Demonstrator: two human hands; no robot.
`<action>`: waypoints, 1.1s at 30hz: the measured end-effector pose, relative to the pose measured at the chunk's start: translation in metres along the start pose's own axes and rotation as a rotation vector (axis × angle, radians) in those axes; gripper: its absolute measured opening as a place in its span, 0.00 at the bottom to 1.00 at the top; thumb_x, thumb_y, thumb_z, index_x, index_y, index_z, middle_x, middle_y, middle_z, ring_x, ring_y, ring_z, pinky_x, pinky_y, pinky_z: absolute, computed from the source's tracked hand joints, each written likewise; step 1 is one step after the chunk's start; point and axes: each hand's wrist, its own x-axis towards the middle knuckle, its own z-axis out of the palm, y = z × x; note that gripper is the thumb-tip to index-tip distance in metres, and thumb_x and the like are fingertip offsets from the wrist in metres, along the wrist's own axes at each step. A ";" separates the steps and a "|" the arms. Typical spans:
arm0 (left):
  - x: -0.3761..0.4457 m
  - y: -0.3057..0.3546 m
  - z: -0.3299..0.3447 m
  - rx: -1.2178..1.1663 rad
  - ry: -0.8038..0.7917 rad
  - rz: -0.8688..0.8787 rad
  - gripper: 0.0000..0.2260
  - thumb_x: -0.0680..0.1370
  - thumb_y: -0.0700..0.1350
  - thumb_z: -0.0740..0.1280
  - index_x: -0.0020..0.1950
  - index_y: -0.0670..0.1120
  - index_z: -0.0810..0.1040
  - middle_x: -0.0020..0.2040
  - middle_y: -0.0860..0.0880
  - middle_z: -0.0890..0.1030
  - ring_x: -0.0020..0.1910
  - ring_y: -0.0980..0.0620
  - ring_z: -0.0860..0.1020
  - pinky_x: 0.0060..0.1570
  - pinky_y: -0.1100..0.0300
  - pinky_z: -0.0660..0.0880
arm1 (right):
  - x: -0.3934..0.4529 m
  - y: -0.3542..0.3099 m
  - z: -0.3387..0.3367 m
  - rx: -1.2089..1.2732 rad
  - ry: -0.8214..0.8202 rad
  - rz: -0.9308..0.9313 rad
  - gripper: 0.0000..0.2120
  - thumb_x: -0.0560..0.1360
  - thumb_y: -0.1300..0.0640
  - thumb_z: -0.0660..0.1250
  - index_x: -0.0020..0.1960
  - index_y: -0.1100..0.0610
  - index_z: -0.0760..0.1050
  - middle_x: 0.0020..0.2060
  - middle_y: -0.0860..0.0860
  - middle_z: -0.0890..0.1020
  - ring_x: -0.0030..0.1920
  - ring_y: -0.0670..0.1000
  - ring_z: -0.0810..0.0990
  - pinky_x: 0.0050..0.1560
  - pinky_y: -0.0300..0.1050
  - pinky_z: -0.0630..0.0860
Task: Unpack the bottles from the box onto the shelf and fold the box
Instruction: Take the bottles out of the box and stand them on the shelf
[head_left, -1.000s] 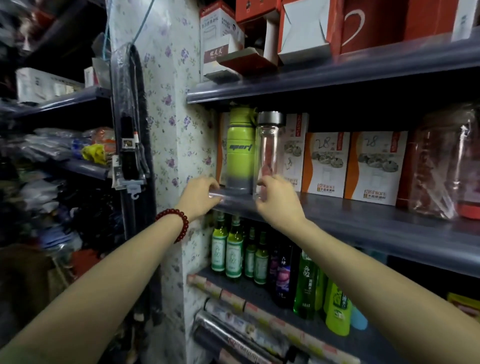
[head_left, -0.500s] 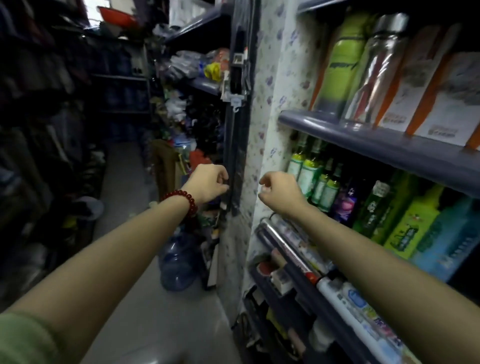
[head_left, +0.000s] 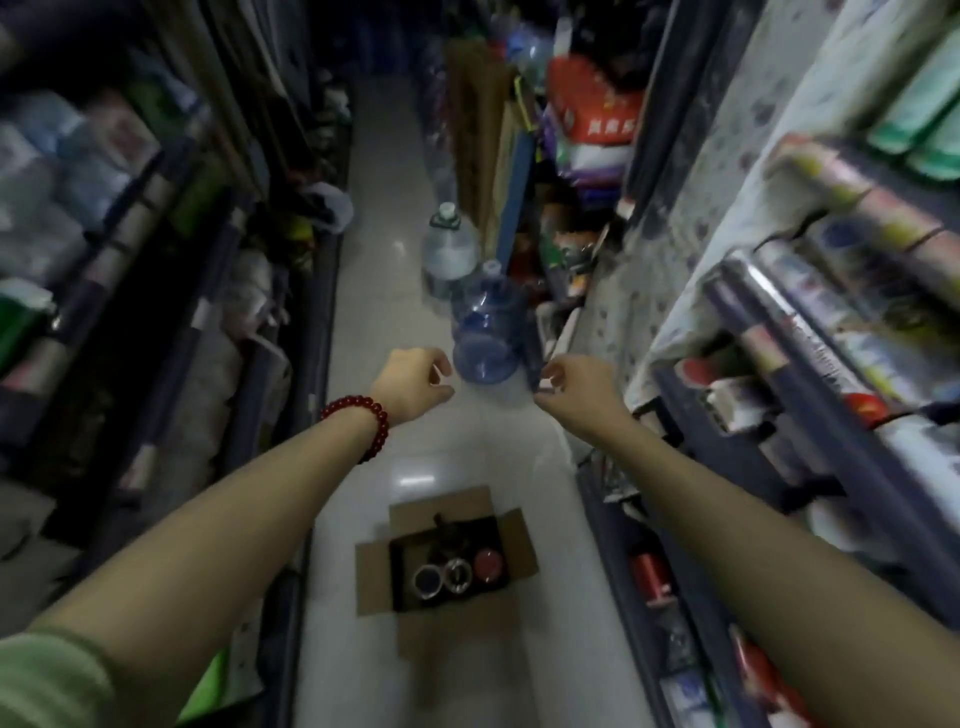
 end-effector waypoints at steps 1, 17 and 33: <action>-0.001 -0.018 0.018 -0.007 -0.021 -0.029 0.12 0.74 0.45 0.70 0.56 0.42 0.79 0.50 0.44 0.81 0.49 0.47 0.79 0.48 0.61 0.72 | 0.000 0.012 0.023 0.009 -0.037 0.015 0.15 0.72 0.56 0.69 0.54 0.64 0.79 0.51 0.60 0.82 0.53 0.59 0.79 0.53 0.49 0.74; 0.006 -0.266 0.363 -0.061 -0.148 -0.223 0.10 0.75 0.45 0.68 0.55 0.43 0.78 0.51 0.46 0.80 0.48 0.50 0.78 0.46 0.60 0.76 | 0.011 0.220 0.377 0.082 -0.210 0.045 0.23 0.71 0.52 0.72 0.63 0.59 0.74 0.56 0.57 0.79 0.49 0.51 0.77 0.47 0.39 0.70; -0.002 -0.419 0.584 -0.311 -0.024 -0.005 0.37 0.64 0.58 0.76 0.70 0.56 0.65 0.66 0.54 0.70 0.61 0.59 0.69 0.58 0.64 0.67 | -0.013 0.359 0.591 0.188 -0.054 -0.067 0.40 0.61 0.44 0.79 0.68 0.51 0.68 0.64 0.50 0.74 0.61 0.50 0.74 0.58 0.43 0.73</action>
